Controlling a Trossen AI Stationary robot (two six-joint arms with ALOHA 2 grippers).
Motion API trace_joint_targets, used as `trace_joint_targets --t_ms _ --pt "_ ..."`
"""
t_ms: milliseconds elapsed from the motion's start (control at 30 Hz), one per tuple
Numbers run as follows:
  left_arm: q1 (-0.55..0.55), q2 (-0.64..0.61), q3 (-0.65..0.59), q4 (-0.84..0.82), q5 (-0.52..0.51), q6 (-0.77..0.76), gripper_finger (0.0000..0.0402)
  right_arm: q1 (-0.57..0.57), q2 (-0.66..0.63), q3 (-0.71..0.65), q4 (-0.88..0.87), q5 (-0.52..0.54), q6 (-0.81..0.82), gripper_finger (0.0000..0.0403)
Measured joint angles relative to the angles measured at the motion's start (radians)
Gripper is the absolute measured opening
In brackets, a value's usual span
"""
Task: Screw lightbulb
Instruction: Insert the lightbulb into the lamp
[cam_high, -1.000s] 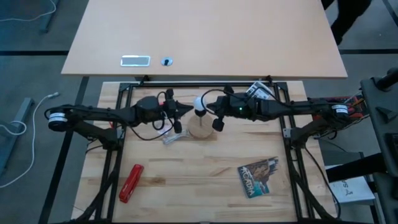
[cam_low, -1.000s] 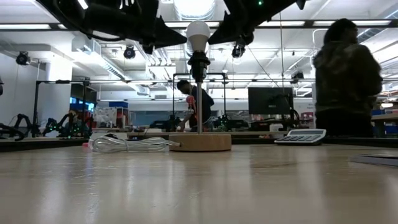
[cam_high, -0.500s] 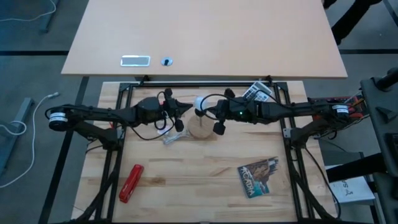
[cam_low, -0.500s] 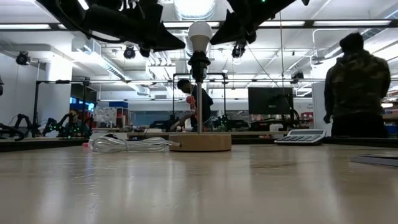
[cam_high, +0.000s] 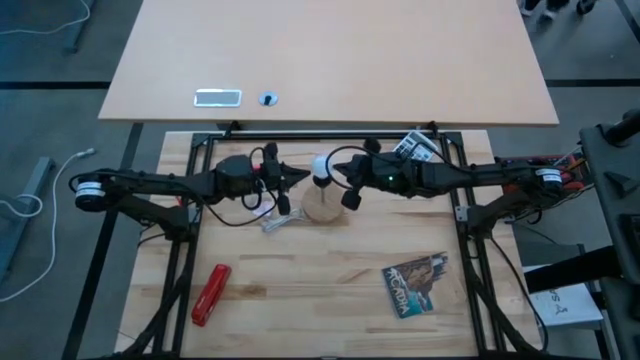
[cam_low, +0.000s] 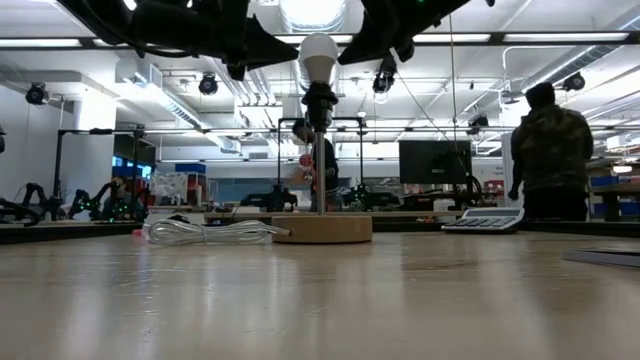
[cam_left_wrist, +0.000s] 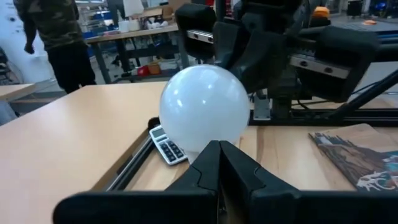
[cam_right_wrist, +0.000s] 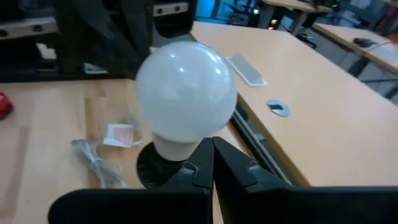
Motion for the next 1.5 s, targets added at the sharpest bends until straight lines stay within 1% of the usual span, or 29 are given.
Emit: trace_joint_targets --t_ms 133,367,500,567,667,767,933,1033,1167,1367,1433,1500 --pt "0.000 0.002 0.000 0.001 -0.031 0.004 0.0000 0.003 0.000 0.000 0.000 -0.028 0.018 0.0000" --pt "0.005 0.037 0.000 0.002 -0.035 0.008 0.0000 0.027 0.000 0.000 0.000 -0.031 0.025 0.0000" --pt "0.005 0.041 0.000 -0.004 -0.100 0.008 0.0000 0.035 0.000 0.000 -0.012 -0.028 0.024 0.0000" --pt "0.005 0.029 0.000 -0.024 -0.114 0.007 0.0000 0.035 -0.006 0.000 -0.035 -0.020 0.024 0.0000" --pt "0.000 0.004 0.000 -0.033 -0.100 0.003 0.0000 0.033 -0.016 0.000 -0.057 0.027 0.025 0.0000" --pt "-0.003 -0.008 0.000 -0.032 -0.044 0.004 0.0000 0.033 -0.018 0.000 -0.080 0.089 0.022 0.0000" --pt "-0.002 0.001 0.000 -0.022 -0.031 0.022 0.0000 0.018 -0.013 0.000 -0.060 0.109 0.007 0.0000" --pt "-0.002 0.012 0.000 -0.014 -0.030 0.029 0.0000 0.012 0.001 -0.001 -0.041 0.096 0.005 0.0000" --pt "0.000 0.020 0.000 -0.004 -0.030 0.032 0.0000 0.013 0.017 -0.001 0.001 0.029 0.005 0.0000" --pt "0.001 0.042 0.000 0.034 -0.035 0.038 0.0000 0.015 0.025 -0.001 0.008 -0.022 0.033 0.0000" --pt "0.002 0.051 0.000 0.036 -0.050 0.038 0.0000 0.020 0.025 -0.001 0.009 -0.028 0.033 0.0000" --pt "0.001 0.059 0.000 0.040 -0.097 0.035 0.0000 0.025 0.025 -0.001 0.014 -0.036 0.033 0.0000"
